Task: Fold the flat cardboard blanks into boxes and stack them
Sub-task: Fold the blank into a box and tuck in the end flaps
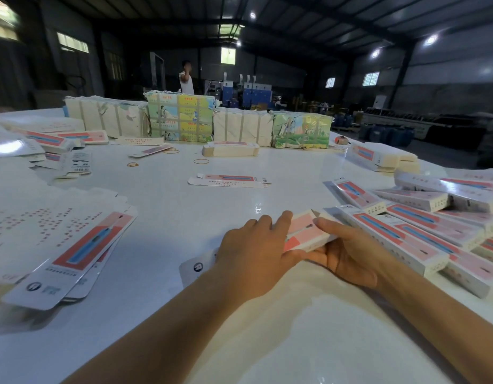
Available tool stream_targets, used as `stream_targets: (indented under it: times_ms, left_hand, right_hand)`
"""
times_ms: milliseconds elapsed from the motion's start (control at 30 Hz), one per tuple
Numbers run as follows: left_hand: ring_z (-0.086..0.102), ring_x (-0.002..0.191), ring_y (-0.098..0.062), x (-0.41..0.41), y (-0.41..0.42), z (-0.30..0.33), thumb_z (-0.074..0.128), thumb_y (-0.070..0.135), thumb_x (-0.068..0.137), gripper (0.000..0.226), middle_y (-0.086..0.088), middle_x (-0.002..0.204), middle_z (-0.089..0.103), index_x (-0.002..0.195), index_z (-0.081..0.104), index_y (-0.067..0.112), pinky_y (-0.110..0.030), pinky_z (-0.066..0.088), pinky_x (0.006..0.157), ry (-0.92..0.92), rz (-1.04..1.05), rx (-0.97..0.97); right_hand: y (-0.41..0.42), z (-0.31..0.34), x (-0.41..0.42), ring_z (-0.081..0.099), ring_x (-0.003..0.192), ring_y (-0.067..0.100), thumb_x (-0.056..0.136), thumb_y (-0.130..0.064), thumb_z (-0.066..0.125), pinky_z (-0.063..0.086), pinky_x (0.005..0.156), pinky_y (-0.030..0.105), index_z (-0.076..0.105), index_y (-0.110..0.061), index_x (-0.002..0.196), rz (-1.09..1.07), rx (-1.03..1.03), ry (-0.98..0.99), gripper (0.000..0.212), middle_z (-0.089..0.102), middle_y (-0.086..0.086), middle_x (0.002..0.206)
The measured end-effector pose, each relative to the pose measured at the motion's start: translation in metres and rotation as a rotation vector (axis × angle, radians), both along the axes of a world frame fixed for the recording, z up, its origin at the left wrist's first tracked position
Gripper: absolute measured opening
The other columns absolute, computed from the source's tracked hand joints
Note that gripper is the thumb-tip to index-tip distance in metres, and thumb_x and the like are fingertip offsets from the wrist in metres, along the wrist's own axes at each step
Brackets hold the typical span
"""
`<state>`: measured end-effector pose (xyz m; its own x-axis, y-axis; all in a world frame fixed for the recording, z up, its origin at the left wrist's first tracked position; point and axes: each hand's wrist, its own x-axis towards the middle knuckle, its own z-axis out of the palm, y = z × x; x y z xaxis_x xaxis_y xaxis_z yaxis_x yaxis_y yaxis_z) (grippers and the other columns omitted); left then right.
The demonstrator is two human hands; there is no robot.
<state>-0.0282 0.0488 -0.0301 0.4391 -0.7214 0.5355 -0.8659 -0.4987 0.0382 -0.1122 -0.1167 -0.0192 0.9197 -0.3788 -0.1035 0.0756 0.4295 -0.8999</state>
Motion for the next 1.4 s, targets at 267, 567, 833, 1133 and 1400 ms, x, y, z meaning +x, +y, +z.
stream_targets:
  times_ms: [267,567,833,1133,1400]
  left_hand:
    - [0.048,0.108,-0.024,-0.009,-0.006,-0.003,0.023,0.061,0.092,0.065,-0.005,0.121,0.047,0.144,0.009,0.025,-0.032,0.029,0.066,-0.083,0.067,0.060]
    - [0.046,0.105,-0.024,-0.006,-0.003,-0.002,0.023,0.062,0.092,0.067,-0.005,0.120,0.045,0.144,0.004,0.024,-0.032,0.026,0.067,-0.190,0.080,0.064]
    - [0.048,0.104,-0.025,-0.005,-0.005,-0.004,0.026,0.062,0.092,0.068,-0.007,0.121,0.047,0.143,0.004,0.023,-0.032,0.026,0.067,-0.243,0.055,0.091]
    - [0.046,0.107,-0.026,-0.009,-0.010,-0.006,0.027,0.061,0.092,0.072,-0.009,0.126,0.044,0.145,0.000,0.020,-0.033,0.037,0.073,-0.292,0.046,0.112]
    - [0.048,0.106,-0.025,-0.012,-0.009,-0.005,0.024,0.058,0.095,0.069,-0.009,0.120,0.047,0.147,0.003,0.018,-0.032,0.034,0.069,-0.318,0.143,0.130]
  right_hand:
    - [0.020,-0.021,-0.002,0.054,0.071,-0.019,0.100,-0.022,0.042,0.040,0.066,0.001,0.058,-0.015,0.095,-0.329,-1.391,-0.069,0.018,0.058,-0.007,0.073]
    - [0.011,-0.005,0.005,0.072,0.079,0.024,0.094,-0.004,0.037,0.059,0.066,0.031,0.079,-0.017,0.075,-0.132,-0.350,-0.077,0.047,0.074,0.012,0.087]
    - [0.009,-0.009,0.006,0.072,0.074,0.022,0.093,-0.001,0.037,0.059,0.060,0.030,0.079,-0.021,0.070,-0.163,-0.362,-0.071,0.051,0.074,0.011,0.081]
    - [0.015,-0.012,-0.002,0.070,0.072,0.014,0.096,-0.008,0.039,0.058,0.067,0.027,0.071,-0.030,0.061,-0.375,-0.784,-0.042,0.052,0.072,-0.006,0.069]
    - [0.032,-0.014,-0.007,0.053,0.061,-0.003,0.095,-0.006,0.044,0.038,0.057,0.009,0.048,-0.035,0.078,-0.315,-1.222,-0.112,0.034,0.058,-0.028,0.063]
